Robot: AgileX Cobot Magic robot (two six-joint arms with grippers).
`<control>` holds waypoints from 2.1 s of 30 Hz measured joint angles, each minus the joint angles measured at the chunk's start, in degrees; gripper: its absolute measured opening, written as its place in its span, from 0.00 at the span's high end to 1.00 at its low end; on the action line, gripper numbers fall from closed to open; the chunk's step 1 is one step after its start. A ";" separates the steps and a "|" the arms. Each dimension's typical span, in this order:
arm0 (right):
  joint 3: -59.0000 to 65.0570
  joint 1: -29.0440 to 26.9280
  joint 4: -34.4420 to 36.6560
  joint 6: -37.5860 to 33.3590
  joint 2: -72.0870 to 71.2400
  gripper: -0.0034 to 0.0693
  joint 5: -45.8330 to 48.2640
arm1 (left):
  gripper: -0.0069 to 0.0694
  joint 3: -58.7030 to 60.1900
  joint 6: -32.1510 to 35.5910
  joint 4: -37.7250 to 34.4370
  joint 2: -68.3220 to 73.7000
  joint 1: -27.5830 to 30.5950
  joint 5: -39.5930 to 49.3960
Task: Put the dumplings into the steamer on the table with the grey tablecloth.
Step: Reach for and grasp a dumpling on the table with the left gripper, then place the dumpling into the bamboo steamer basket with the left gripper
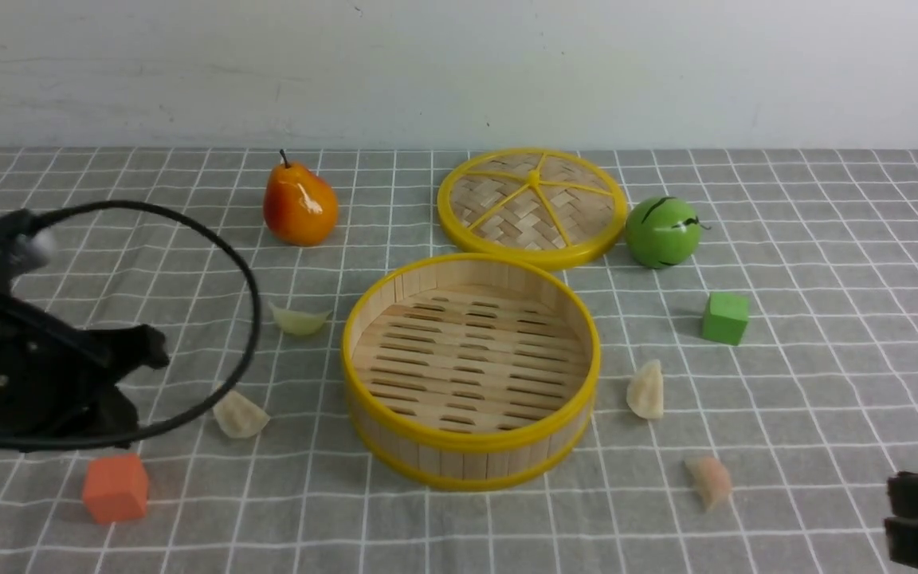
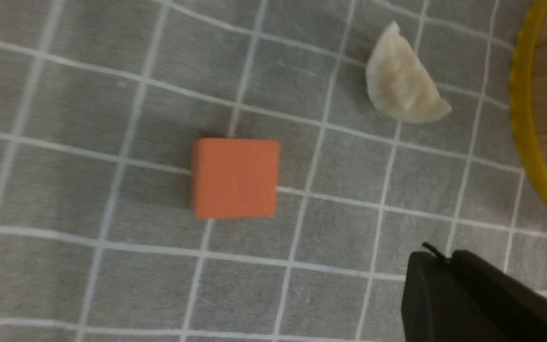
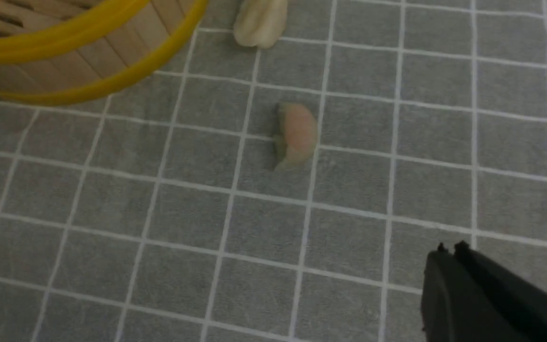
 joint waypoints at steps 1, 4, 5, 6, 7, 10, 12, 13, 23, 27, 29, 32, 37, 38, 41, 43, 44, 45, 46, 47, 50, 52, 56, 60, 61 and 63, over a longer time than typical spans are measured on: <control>-0.14 1.29 0.73 -1.62 1.13 0.95 -0.10 | 0.83 -0.92 1.35 -0.51 1.63 -1.37 -0.07; -0.28 4.77 2.07 -6.61 3.39 0.95 0.53 | 0.77 -3.75 0.99 -0.24 5.63 -6.47 -2.86; -0.28 5.75 2.31 -7.72 3.79 0.95 0.53 | 0.75 -4.71 -0.36 0.59 6.93 -8.12 -3.77; -0.28 6.27 2.53 -8.30 3.98 0.95 0.53 | 0.74 -5.32 -1.05 1.41 7.50 -8.99 -4.16; -0.28 7.25 3.09 -9.33 4.22 0.95 0.53 | 0.70 -6.58 -4.11 3.52 9.63 -10.60 -4.70; -0.28 8.17 4.81 -10.08 4.35 0.95 0.58 | 0.60 -9.46 -11.70 9.33 14.08 -11.85 -4.57; -0.32 8.34 5.46 -10.14 4.35 0.95 0.58 | 0.54 -10.65 -15.60 11.64 16.48 -11.98 -4.24; -0.32 8.39 6.49 -10.14 4.40 0.95 0.58 | 0.47 -12.08 -18.93 14.06 18.72 -12.00 -4.11; -0.32 8.39 9.47 -10.19 4.40 0.94 0.58 | 0.32 -16.95 -29.93 24.56 29.98 -12.00 -6.18; -0.32 8.39 10.15 -10.19 4.40 0.94 0.58 | 0.44 -17.02 -30.43 26.21 31.68 -12.00 -6.44; -0.32 8.39 10.93 -10.29 4.40 0.94 0.72 | 0.54 -17.08 -30.43 27.18 31.95 -12.00 -6.51; -0.34 8.39 11.27 -10.29 4.40 0.93 1.18 | 0.53 -17.08 -30.37 27.73 31.35 -12.00 -6.62; -0.34 8.39 11.27 -10.51 4.40 0.92 1.23 | 0.53 -17.08 -26.82 24.00 24.96 -12.05 -6.48; -0.34 8.39 11.27 -10.51 4.40 0.92 1.23 | 0.53 -17.08 -26.53 23.56 24.58 -12.05 -6.54; -0.34 8.39 11.27 -10.76 4.40 0.92 0.95 | 0.53 -17.19 -21.04 16.83 19.69 -13.49 -8.43; -0.34 8.39 11.32 -10.78 4.40 0.92 -0.11 | 0.53 -18.12 -15.79 12.54 18.15 -15.90 -9.98; -0.34 8.39 11.32 -10.78 4.40 0.92 -0.47 | 0.53 -19.11 -14.03 11.21 18.15 -16.97 -10.17; -0.34 8.39 11.32 -10.78 4.40 0.91 -0.75 | 0.53 -21.61 -11.59 9.19 19.77 -19.15 -9.51; -0.34 8.39 11.32 -10.78 4.40 0.91 -0.85 | 0.53 -23.77 -10.92 8.70 21.50 -20.09 -8.58; -0.34 8.39 11.32 -10.78 4.40 0.91 -0.95 | 0.53 -26.29 -10.62 8.62 23.22 -20.62 -7.42; -0.34 8.39 11.32 -10.78 4.40 0.91 -0.93 | 0.53 -35.20 -10.17 9.10 31.28 -21.19 -3.30; -0.34 8.39 11.32 -10.78 4.40 0.91 -0.98 | 0.53 -40.79 -10.17 10.02 36.38 -21.19 0.05; -0.34 8.39 11.32 -10.83 4.40 0.91 -0.98 | 0.53 -50.20 -10.17 11.52 45.27 -21.13 5.76; -0.34 8.39 11.32 -10.96 4.40 0.91 -0.98 | 0.52 -57.27 -10.36 11.52 50.44 -21.13 10.07; -0.34 8.39 11.27 -10.96 4.40 0.91 -0.98 | 0.50 -59.17 -10.90 11.46 51.16 -21.13 11.49; -0.34 8.39 11.27 -10.96 4.40 0.91 -0.92 | 0.45 -61.89 -11.60 11.46 51.81 -21.13 15.25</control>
